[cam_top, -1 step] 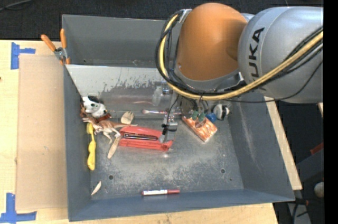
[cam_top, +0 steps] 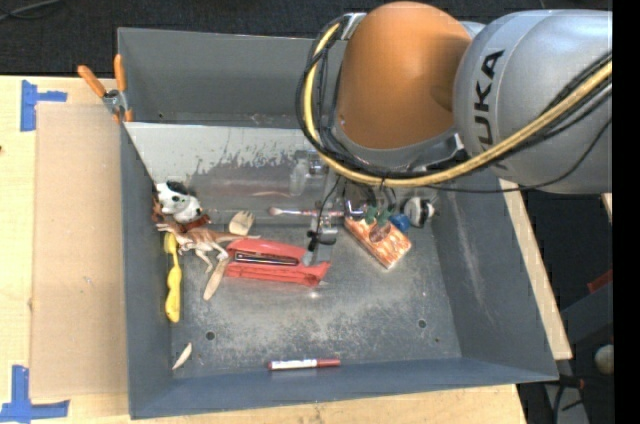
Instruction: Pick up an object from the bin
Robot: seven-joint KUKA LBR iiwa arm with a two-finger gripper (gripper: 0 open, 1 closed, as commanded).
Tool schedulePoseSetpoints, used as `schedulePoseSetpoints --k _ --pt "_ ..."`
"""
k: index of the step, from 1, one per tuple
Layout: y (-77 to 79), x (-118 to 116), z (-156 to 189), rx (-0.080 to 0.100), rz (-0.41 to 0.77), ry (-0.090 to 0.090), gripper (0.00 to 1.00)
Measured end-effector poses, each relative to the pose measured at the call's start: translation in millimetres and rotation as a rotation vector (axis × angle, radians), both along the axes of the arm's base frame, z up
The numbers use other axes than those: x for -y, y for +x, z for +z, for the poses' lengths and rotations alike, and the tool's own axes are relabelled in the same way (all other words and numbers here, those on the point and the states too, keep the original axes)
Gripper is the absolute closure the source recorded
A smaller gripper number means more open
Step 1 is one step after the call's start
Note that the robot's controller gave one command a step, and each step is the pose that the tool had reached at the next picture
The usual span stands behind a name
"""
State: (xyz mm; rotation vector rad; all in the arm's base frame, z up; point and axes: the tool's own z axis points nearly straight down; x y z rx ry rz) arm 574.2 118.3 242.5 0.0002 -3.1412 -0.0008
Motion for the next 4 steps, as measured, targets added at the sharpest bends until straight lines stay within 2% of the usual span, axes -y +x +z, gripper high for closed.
schedulePoseSetpoints --k 1,2,3,4 --pt "0.1 9 -97 0.002 0.004 0.001 0.0" --pt "-0.9 11 -171 -0.002 -0.002 0.0 0.0" --pt "-6.2 12 -150 -0.002 -0.123 0.0 0.0" --pt "-3.4 11 -176 -0.004 -0.028 0.0 0.0"
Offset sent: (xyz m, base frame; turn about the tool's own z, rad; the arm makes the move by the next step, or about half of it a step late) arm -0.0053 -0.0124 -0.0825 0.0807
